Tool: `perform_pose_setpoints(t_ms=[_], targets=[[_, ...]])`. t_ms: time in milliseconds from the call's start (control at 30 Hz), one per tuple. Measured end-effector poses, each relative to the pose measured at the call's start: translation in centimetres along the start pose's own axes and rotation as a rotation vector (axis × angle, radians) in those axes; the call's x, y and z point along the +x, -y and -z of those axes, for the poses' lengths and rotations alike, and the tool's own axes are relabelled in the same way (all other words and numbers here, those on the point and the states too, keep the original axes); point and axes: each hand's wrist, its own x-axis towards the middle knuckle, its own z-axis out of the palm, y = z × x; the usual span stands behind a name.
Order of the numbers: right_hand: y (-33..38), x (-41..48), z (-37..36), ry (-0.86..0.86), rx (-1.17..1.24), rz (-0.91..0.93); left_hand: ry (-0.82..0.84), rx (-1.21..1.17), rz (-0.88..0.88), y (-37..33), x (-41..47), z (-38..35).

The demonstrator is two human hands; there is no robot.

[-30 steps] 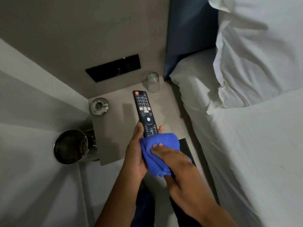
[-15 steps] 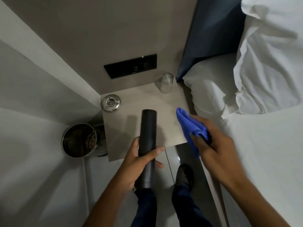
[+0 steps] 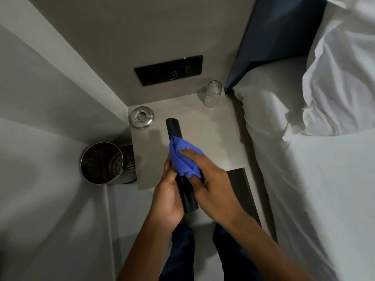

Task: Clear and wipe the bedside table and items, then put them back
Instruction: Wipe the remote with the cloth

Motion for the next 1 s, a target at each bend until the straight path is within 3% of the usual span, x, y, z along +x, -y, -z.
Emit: perform_pose_setpoints(t_ms=[167, 333, 400, 567, 700, 1000], targets=[[-0.5, -2.0, -0.5, 0.035, 0.023, -0.074, -0.132, 0.0, 0.061, -0.6, 0.8, 0.7], [-1.3, -3.6, -0.6, 0.042, 0.058, -0.167, -0.173, 0.055, -0.067, -0.4, 2.6, 1.3], [-1.9, -4.2, -0.3, 0.06, 0.116, -0.267, -0.188, 0.216, -0.126, -0.1, 3.8, 1.7], [-4.3, -5.4, 2.0, -0.019, 0.339, -0.587, -0.477, 0.938, -0.196, 2.5, 9.9, 3.8], [-6.4, -4.6, 6.0, -0.152, 0.434, -0.573, -0.646, 1.067, -0.163, 4.1, 16.3, 4.4], [-12.1, -2.5, 10.9, -0.151, 0.477, -0.568, -0.919, 1.407, -0.142, 6.6, 23.7, 5.8]])
